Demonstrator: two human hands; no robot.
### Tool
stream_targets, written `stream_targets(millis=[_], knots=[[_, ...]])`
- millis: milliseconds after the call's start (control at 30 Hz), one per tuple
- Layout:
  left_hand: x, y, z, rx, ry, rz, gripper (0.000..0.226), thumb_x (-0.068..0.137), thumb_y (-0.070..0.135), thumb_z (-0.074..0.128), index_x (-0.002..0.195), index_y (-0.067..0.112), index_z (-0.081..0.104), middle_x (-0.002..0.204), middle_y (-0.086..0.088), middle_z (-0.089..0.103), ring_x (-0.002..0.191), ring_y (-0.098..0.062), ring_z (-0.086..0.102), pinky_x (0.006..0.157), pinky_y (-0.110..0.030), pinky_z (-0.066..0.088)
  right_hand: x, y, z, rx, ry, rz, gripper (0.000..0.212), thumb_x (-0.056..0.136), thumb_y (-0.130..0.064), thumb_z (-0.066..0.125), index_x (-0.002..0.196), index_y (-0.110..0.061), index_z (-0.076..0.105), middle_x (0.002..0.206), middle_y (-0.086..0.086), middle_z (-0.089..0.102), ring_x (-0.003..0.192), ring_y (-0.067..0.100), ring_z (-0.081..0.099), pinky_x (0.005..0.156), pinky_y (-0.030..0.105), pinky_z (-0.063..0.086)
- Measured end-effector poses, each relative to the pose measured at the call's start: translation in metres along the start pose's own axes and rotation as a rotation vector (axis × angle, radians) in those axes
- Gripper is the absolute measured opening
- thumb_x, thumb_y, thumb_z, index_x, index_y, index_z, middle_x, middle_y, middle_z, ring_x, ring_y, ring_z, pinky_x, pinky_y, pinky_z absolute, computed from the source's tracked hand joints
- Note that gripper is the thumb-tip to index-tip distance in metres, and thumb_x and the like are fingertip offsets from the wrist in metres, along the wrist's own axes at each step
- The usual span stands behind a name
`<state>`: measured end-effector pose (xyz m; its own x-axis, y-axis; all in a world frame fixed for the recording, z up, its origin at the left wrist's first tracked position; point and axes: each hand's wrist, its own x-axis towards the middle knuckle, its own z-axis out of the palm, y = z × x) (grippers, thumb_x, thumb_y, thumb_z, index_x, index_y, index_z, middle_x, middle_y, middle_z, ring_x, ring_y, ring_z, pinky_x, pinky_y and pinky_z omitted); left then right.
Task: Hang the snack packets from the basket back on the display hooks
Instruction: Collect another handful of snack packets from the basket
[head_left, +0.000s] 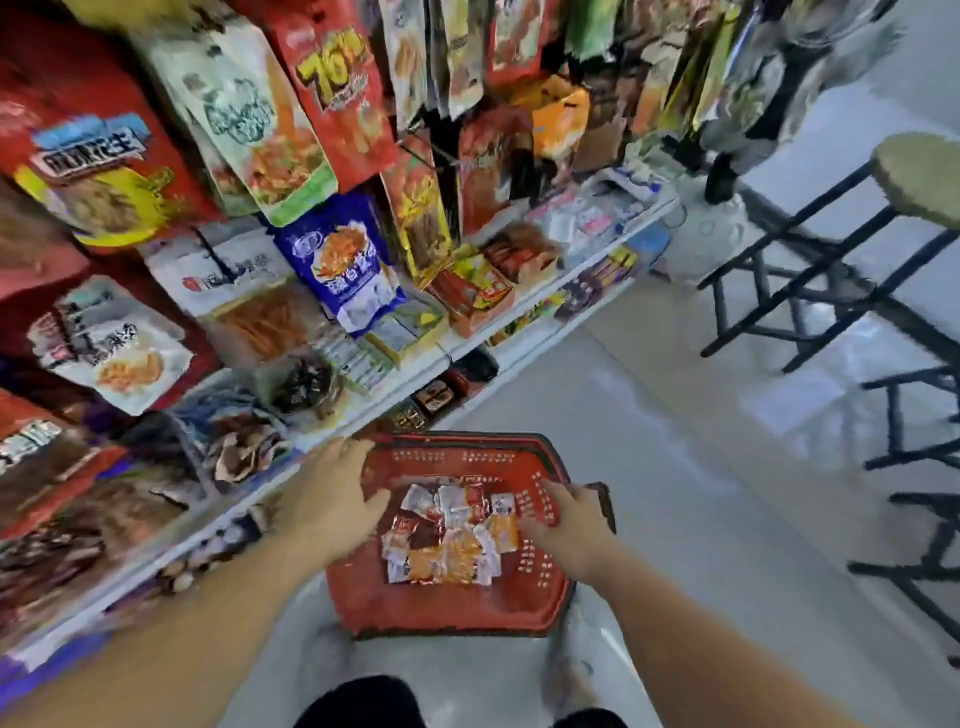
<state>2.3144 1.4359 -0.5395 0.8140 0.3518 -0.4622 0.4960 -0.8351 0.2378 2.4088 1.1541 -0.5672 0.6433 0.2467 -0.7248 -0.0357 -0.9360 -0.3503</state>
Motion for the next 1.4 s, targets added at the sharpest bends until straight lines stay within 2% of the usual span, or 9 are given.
stream_targets(millis=[133, 367, 500, 600, 800, 933, 1167, 1233, 1400], knots=[[0.021, 0.004, 0.072, -0.026, -0.032, -0.134, 0.066, 0.086, 0.047, 0.068, 0.143, 0.016, 0.057, 0.14, -0.009, 0.057, 0.13, -0.035, 0.055, 0.107, -0.045, 0.045, 0.066, 0.03, 0.017, -0.022, -0.11, -0.023, 0.098, 0.08, -0.078, 0.049, 0.162, -0.03, 0.025, 0.168, 0.013, 0.022, 0.153, 0.032, 0.028, 0.123, 0.04, 0.029], [0.106, -0.014, 0.226, -0.078, -0.167, -0.215, 0.059, 0.088, 0.037, 0.072, 0.141, 0.018, 0.055, 0.139, -0.005, 0.055, 0.126, -0.031, 0.056, 0.104, -0.039, 0.046, 0.203, 0.079, 0.113, -0.004, -0.239, 0.055, 0.08, 0.098, -0.057, 0.058, 0.163, -0.031, 0.02, 0.168, 0.01, 0.018, 0.152, 0.034, 0.03, 0.12, 0.04, 0.034], [0.163, -0.043, 0.312, -0.054, -0.239, -0.258, 0.07, 0.088, 0.043, 0.069, 0.15, 0.022, 0.044, 0.148, -0.004, 0.048, 0.131, -0.031, 0.051, 0.105, -0.043, 0.047, 0.278, 0.104, 0.181, 0.012, -0.255, 0.115, 0.077, 0.1, -0.051, 0.059, 0.163, -0.032, 0.019, 0.167, 0.012, 0.021, 0.142, 0.035, 0.044, 0.102, 0.031, 0.042], [0.193, -0.064, 0.373, -0.046, -0.288, -0.248, 0.074, 0.088, 0.046, 0.072, 0.151, 0.021, 0.043, 0.148, -0.006, 0.048, 0.132, -0.033, 0.051, 0.104, -0.046, 0.05, 0.33, 0.125, 0.23, 0.026, -0.226, 0.139, 0.078, 0.1, -0.047, 0.06, 0.164, -0.032, 0.016, 0.168, 0.013, 0.016, 0.146, 0.038, 0.039, 0.11, 0.037, 0.04], [0.243, -0.096, 0.46, 0.129, -0.453, -0.245, 0.12, 0.076, 0.058, 0.085, 0.165, 0.024, 0.011, 0.169, -0.012, 0.018, 0.151, -0.039, 0.031, 0.119, -0.052, 0.038, 0.416, 0.172, 0.314, -0.018, -0.198, 0.179, 0.087, 0.101, -0.057, 0.051, 0.166, -0.026, 0.003, 0.173, 0.004, -0.01, 0.159, 0.032, 0.009, 0.124, 0.043, 0.024], [0.268, -0.108, 0.5, 0.123, -0.527, -0.351, 0.144, 0.069, 0.049, 0.094, 0.166, 0.022, -0.008, 0.174, -0.013, -0.009, 0.158, -0.041, 0.016, 0.124, -0.052, 0.031, 0.452, 0.192, 0.345, 0.048, -0.132, 0.218, 0.094, 0.101, -0.063, 0.046, 0.165, -0.018, -0.006, 0.172, 0.006, -0.015, 0.159, 0.033, 0.002, 0.127, 0.049, 0.019], [0.285, -0.128, 0.551, 0.275, -0.583, -0.349, 0.154, 0.066, 0.051, 0.095, 0.162, 0.012, -0.019, 0.17, -0.024, -0.019, 0.158, -0.045, 0.008, 0.127, -0.049, 0.026, 0.475, 0.206, 0.38, 0.124, -0.03, 0.199, 0.072, 0.1, -0.05, 0.052, 0.158, -0.016, 0.025, 0.164, 0.017, 0.019, 0.148, 0.044, 0.028, 0.116, 0.056, 0.037], [0.284, -0.13, 0.558, 0.239, -0.583, -0.385, 0.157, 0.064, 0.049, 0.096, 0.162, 0.009, -0.019, 0.171, -0.025, -0.013, 0.158, -0.045, 0.014, 0.126, -0.048, 0.029, 0.475, 0.206, 0.386, 0.127, 0.024, 0.18, 0.059, 0.099, -0.044, 0.054, 0.151, -0.02, 0.037, 0.156, 0.017, 0.03, 0.141, 0.043, 0.036, 0.113, 0.054, 0.04], [0.275, -0.131, 0.571, 0.11, -0.409, -0.401, 0.145, 0.065, 0.035, 0.098, 0.164, 0.009, -0.005, 0.167, -0.025, 0.018, 0.149, -0.042, 0.035, 0.12, -0.046, 0.039, 0.467, 0.199, 0.394, 0.118, 0.001, 0.171, 0.025, 0.104, -0.045, 0.053, 0.127, -0.04, 0.058, 0.165, 0.012, 0.023, 0.146, 0.037, 0.036, 0.115, 0.055, 0.041]])
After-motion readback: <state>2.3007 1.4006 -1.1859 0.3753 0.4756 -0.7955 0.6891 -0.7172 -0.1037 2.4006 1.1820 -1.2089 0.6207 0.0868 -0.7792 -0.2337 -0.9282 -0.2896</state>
